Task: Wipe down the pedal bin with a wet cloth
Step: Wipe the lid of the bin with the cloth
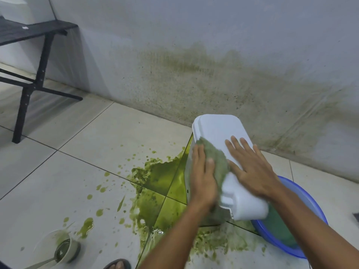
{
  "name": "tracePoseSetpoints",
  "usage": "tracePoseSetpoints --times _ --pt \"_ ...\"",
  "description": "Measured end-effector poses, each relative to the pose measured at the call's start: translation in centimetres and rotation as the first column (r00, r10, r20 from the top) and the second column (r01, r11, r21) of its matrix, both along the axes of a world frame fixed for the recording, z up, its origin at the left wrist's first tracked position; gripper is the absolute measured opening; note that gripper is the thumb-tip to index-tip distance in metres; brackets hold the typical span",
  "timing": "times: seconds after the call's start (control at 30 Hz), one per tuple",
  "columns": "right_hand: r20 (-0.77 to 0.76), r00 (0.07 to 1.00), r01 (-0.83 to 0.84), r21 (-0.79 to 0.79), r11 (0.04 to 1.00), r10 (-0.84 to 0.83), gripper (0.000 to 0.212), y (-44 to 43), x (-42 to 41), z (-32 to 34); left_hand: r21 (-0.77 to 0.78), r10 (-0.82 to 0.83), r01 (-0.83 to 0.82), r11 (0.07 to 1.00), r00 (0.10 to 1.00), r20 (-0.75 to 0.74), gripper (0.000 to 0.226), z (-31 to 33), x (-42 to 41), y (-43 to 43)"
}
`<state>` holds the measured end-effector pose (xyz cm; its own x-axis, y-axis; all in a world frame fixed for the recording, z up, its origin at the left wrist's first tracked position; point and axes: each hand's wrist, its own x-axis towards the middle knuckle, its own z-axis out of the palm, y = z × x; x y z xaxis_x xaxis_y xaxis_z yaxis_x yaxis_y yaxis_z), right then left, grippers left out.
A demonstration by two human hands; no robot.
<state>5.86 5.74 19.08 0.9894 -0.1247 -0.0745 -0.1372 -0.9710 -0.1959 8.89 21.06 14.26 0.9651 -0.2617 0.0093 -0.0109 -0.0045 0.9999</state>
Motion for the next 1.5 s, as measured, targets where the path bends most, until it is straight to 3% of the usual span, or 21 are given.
tracePoseSetpoints --times 0.07,0.17,0.27,0.4,0.47,0.57,0.73,0.83,0.9,0.97,1.03,1.1,1.17,1.23,1.3,1.4,1.47,1.5 --pt "-0.002 1.0 0.001 0.005 1.0 -0.001 0.067 0.0 0.0 0.1 0.124 -0.125 0.127 0.984 0.992 -0.025 0.054 0.3 5.6 -0.1" --pt "-0.001 1.0 0.014 0.016 1.0 -0.014 0.061 0.2 -0.1 0.3 0.205 -0.142 0.152 0.967 0.988 -0.06 0.056 1.6 9.6 -1.2" --pt "0.006 1.0 0.021 0.002 1.0 -0.021 0.07 0.4 0.0 0.2 0.165 -0.101 0.105 0.981 0.994 -0.036 0.057 1.7 5.9 -0.9" --pt "0.015 1.0 0.024 -0.001 1.0 -0.024 0.081 0.5 0.0 0.0 0.052 -0.059 0.057 0.997 0.997 0.045 0.056 1.9 -5.0 1.4" --pt "0.022 0.999 0.024 0.015 1.0 -0.025 0.081 0.5 0.0 0.1 0.09 -0.054 0.043 0.995 0.992 0.114 0.06 1.8 -6.7 1.7" --pt "0.026 1.0 0.01 0.002 1.0 -0.01 0.082 0.3 0.0 0.1 0.246 -0.129 0.091 0.965 0.981 0.143 0.061 1.7 -0.9 0.6" --pt "0.086 0.996 0.022 0.091 0.996 -0.029 0.071 0.5 -0.3 0.5 0.591 -0.34 0.207 0.78 0.932 0.122 0.062 3.0 13.0 -2.7" --pt "0.185 0.955 0.173 0.286 0.943 -0.231 0.059 1.0 -0.9 0.7 0.825 -0.474 0.166 0.54 0.87 0.135 0.061 4.6 15.5 -4.9" --pt "0.368 0.849 0.274 0.306 0.912 -0.379 0.047 1.3 -1.3 0.2 0.919 -0.596 0.071 0.389 0.78 0.192 0.061 5.2 13.5 -5.5" --pt "0.529 0.76 0.299 0.229 0.926 -0.376 0.024 1.4 -1.6 -0.3 0.933 -0.725 0.039 0.358 0.641 0.251 0.06 5.2 10.1 -4.9" --pt "0.582 0.745 0.301 0.145 0.942 -0.327 0.01 1.4 -2.0 -0.3 0.928 -0.799 0.067 0.367 0.534 0.278 0.058 4.8 8.2 -3.6" --pt "0.564 0.762 0.323 0.097 0.941 -0.319 0.019 1.7 -2.1 -0.1 0.92 -0.797 0.123 0.372 0.551 0.248 0.058 5.2 9.9 -3.6" --pt "0.548 0.758 0.379 0.071 0.923 -0.353 0.023 2.7 -2.1 0.1 0.942 -0.762 0.108 0.317 0.621 0.185 0.061 5.5 12.7 -5.2" --pt "0.534 0.76 0.402 0.061 0.914 -0.37 0.007 4.7 -2.6 -0.4 0.964 -0.713 0.072 0.255 0.688 0.137 0.064 5.7 14.3 -8.0" --pt "0.507 0.787 0.364 0.076 0.928 -0.351 0.038 6.5 -3.1 -1.1 0.971 -0.71 0.057 0.233 0.692 0.13 0.066 5.9 13.5 -10.8" --pt "0.559 0.786 0.227 0.137 0.964 -0.264 0.042 7.3 -3.6 -2.2 0.964 -0.843 0.095 0.249 0.511 0.168 0.064 5.7 10.1 -11.7" --pt "0.602 0.773 0.169 0.108 0.98 -0.2 0.039 7.2 -3.6 -2.8 0.944 -0.909 0.169 0.283 0.363 0.208 0.06 5.3 9.7 -10.3" --pt "0.611 0.772 0.158 0.081 0.984 -0.174 0.04 7.2 -3.6 -3.0 0.927 -0.919 0.224 0.3 0.33 0.218 0.058 5.4 10.4 -9.7"
